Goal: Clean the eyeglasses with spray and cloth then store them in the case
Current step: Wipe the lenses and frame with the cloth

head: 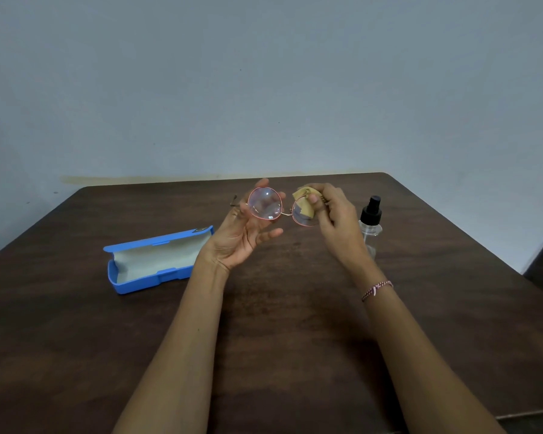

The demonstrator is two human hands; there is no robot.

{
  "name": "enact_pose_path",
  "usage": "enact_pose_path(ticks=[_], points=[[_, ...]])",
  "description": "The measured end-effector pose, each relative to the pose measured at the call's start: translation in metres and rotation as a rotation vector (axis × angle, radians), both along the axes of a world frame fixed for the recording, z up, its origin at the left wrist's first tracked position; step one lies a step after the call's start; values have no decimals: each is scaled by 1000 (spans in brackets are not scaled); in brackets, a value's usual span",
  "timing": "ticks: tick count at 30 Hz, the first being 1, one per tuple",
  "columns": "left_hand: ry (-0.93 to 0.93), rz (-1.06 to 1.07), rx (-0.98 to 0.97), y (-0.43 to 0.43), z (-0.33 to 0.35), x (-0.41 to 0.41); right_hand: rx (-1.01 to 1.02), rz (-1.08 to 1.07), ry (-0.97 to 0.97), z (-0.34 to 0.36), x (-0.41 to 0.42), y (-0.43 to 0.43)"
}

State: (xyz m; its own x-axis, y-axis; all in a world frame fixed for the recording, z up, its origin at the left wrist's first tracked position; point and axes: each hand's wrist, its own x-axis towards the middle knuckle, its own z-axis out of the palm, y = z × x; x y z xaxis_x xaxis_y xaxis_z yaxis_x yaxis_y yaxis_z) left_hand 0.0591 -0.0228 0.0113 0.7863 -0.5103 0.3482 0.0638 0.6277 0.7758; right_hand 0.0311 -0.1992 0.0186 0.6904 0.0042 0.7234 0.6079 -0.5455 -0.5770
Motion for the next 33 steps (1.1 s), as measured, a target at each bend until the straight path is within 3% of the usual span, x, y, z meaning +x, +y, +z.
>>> enact_pose_path(ticks=[10,19,22,26,33], points=[[1,-8,-57,3,1,-1,-52,-39,-46,4,-5,2],[34,2,-135,-3,1,-3,47,-216,-262,20,-14,11],[51,7,-143,-4,1,-3,109,-157,-333,37,-15,19],[48,4,-137,-6,-1,-1,-11,-68,-396,43,-13,30],[64,51,-159,-6,-2,3,14,66,-349,21,-15,36]])
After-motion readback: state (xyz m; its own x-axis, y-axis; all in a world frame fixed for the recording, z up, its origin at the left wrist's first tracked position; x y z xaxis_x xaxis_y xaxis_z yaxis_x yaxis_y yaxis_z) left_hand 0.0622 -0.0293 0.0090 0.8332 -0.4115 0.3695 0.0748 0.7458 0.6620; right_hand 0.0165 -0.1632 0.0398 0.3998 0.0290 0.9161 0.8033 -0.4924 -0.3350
